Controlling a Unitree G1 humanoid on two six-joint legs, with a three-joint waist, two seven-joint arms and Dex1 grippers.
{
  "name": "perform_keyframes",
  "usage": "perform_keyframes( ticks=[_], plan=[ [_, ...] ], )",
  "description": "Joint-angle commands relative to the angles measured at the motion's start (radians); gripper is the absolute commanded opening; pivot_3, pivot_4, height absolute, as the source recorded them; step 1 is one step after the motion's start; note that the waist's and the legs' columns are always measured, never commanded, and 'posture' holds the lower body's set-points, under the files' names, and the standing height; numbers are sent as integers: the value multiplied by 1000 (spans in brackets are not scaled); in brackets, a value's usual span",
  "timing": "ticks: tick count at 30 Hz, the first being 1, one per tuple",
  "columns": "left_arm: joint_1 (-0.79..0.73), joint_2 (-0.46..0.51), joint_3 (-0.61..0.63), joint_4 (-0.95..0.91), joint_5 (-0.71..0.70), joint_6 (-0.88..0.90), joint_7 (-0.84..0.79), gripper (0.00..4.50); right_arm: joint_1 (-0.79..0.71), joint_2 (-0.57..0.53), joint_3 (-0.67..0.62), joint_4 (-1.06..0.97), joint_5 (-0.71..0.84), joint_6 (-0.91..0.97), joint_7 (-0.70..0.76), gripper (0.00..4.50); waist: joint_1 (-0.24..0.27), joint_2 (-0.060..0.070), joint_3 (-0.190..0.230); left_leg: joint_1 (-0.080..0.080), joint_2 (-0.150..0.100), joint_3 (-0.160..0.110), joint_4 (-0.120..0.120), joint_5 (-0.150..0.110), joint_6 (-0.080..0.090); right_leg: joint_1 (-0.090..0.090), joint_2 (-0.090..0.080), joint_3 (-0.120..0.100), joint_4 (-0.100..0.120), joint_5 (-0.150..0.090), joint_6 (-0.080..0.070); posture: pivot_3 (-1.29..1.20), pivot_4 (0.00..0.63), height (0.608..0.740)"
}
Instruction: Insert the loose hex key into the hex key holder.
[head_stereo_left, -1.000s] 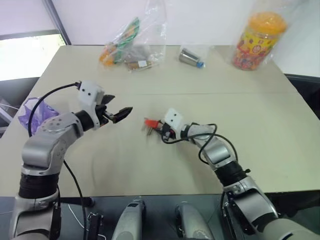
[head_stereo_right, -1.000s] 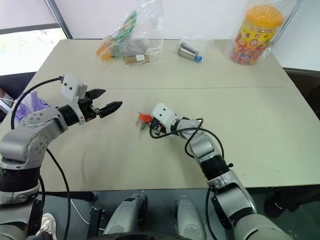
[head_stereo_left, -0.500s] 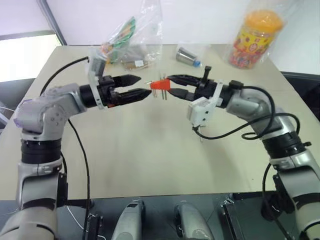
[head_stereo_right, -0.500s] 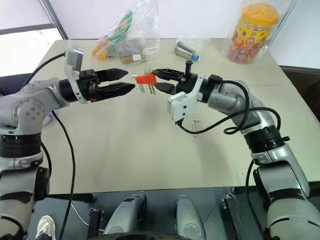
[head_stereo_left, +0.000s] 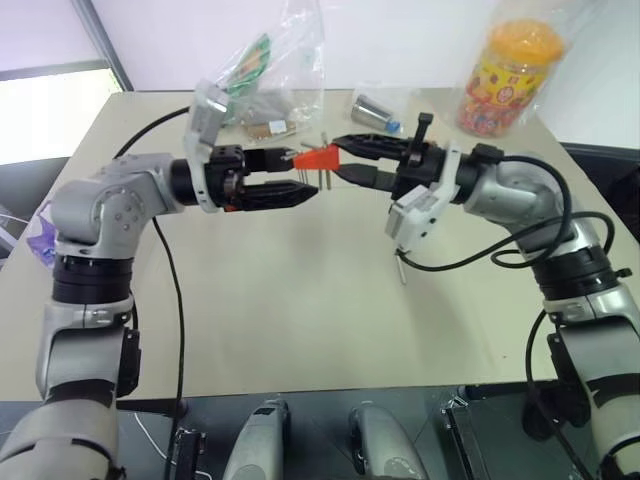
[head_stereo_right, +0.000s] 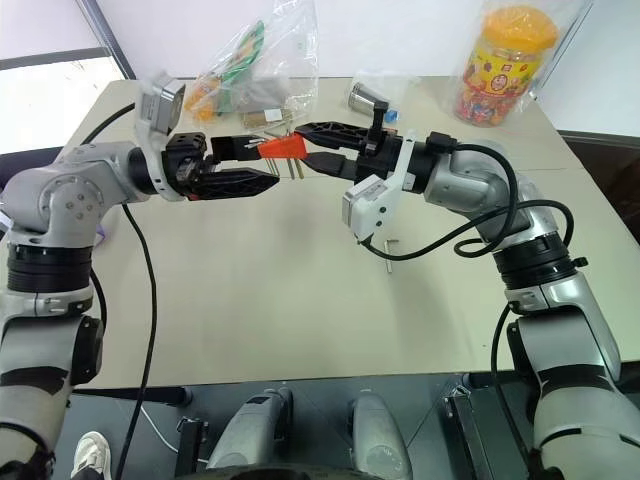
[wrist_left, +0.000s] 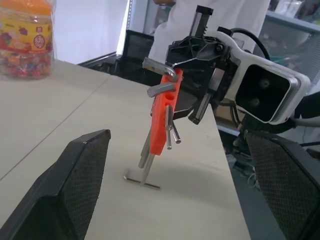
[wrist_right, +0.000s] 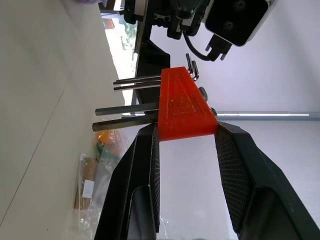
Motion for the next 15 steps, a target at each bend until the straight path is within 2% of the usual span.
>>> perform_keyframes(
  ticks=[1,14,15],
  plan=[
    [-39,-16,23,14,6,-32,14,4500,-34,-3,-38,-25,39,-2,5,1026,1,0,0,0,0,0,0,0,0,0,0,0,0,0,0,0,150,740],
    [-42,-43,43,28,-10,-24,37,4500,-32,9,-38,-48,85,14,43,1026,0,0,0,0,0,0,0,0,0,0,0,0,0,0,0,0,150,740],
    [-42,-46,42,28,-11,-24,37,4240,-31,9,-38,-49,85,15,45,1026,0,0,0,0,0,0,0,0,0,0,0,0,0,0,0,0,150,740]
  ],
)
